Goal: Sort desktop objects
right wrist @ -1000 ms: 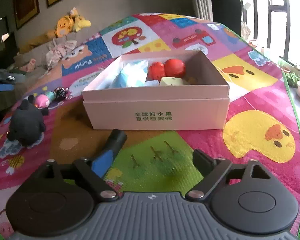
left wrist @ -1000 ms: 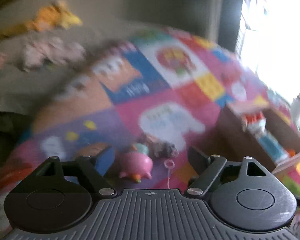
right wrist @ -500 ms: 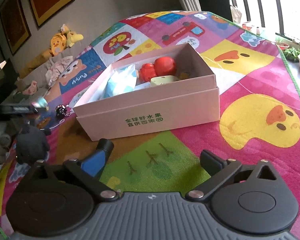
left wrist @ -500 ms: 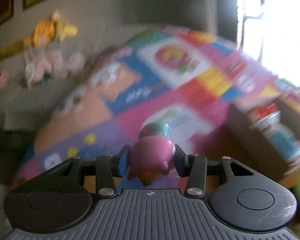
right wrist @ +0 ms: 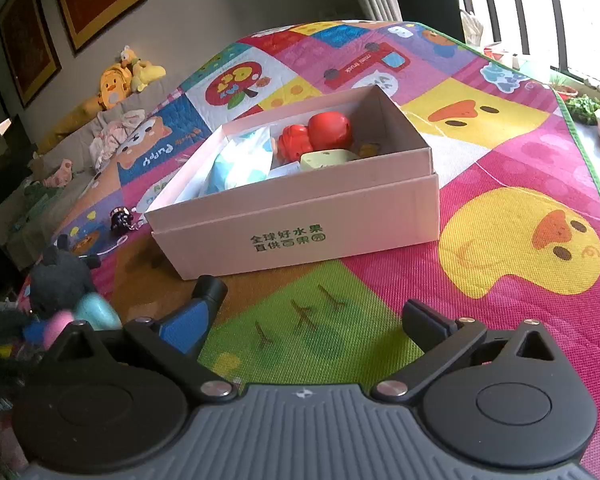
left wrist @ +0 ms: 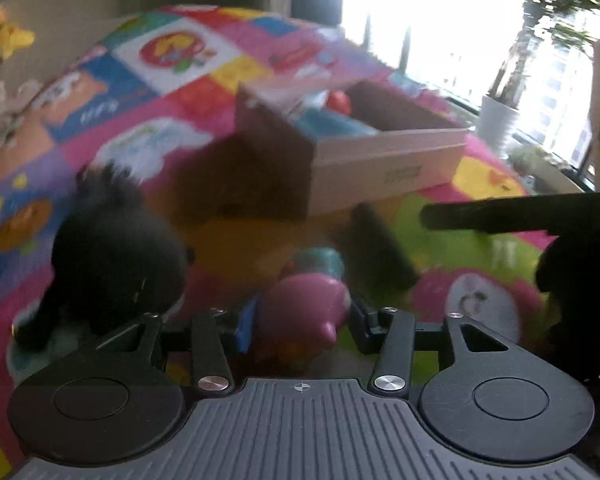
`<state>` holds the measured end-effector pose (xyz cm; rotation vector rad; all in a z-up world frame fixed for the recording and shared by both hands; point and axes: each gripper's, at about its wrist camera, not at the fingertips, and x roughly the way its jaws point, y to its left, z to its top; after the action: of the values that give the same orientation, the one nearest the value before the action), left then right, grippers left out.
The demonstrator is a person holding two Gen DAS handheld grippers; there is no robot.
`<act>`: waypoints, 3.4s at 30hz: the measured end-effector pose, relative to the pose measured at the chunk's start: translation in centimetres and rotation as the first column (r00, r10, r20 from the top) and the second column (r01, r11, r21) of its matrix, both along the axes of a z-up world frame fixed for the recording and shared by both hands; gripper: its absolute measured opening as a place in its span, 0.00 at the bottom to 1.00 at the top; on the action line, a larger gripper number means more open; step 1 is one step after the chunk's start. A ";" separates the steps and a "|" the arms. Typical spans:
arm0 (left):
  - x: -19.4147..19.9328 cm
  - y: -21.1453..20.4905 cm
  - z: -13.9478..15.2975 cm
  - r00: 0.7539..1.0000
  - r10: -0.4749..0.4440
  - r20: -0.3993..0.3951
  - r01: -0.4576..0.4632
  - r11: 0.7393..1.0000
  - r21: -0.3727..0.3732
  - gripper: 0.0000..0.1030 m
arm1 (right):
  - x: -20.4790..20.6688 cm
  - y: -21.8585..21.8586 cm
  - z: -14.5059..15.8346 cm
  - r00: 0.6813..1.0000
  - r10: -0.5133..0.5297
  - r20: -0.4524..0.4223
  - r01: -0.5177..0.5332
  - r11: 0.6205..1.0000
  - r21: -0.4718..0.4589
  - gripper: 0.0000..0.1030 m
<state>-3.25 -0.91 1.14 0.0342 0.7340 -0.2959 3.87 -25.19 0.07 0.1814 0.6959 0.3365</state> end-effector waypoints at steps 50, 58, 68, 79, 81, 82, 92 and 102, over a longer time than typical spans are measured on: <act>-0.2 0.6 -1.5 0.994 0.107 0.031 -0.108 0.993 0.043 1.00 | 2.9 6.5 0.9 0.992 -0.069 -0.103 0.055 0.989 -0.135 1.00; -0.4 1.2 -1.4 0.993 0.110 0.034 -0.110 0.994 0.002 1.00 | 3.5 8.4 0.8 0.997 -0.059 -0.044 0.048 0.974 -0.223 0.73; -0.6 0.1 -1.0 0.995 0.104 0.002 -0.104 0.994 0.040 1.00 | -0.5 0.6 0.6 0.987 -0.161 -0.012 0.153 0.955 -0.254 0.73; -0.3 -2.6 0.1 0.997 -0.002 -0.081 0.001 1.000 -0.006 1.00 | -1.8 -1.2 -0.1 0.983 -0.178 0.043 0.183 0.956 -0.230 0.74; 0.7 -3.1 -0.2 0.996 0.003 -0.085 -0.003 1.000 -0.003 1.00 | -2.0 -1.4 -0.1 0.983 -0.178 0.044 0.183 0.959 -0.215 0.75; 1.2 -3.3 -0.3 0.997 0.012 -0.079 -0.012 1.000 0.001 1.00 | -2.0 -1.5 -0.1 0.983 -0.178 0.044 0.183 0.960 -0.210 0.76; 1.6 -4.4 -0.6 0.998 0.049 -0.034 -0.046 0.994 0.097 1.00 | -2.1 -1.5 -0.1 0.984 -0.175 0.044 0.180 0.964 -0.195 0.78; 0.2 -3.7 -0.5 0.997 0.058 -0.044 -0.057 0.998 0.041 1.00 | -1.8 -1.4 -0.2 0.982 -0.189 0.025 0.190 0.961 -0.201 0.93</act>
<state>-3.07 -4.63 0.64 0.0438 0.7844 -0.2277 2.09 -26.58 -0.11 0.0518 0.6963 0.0815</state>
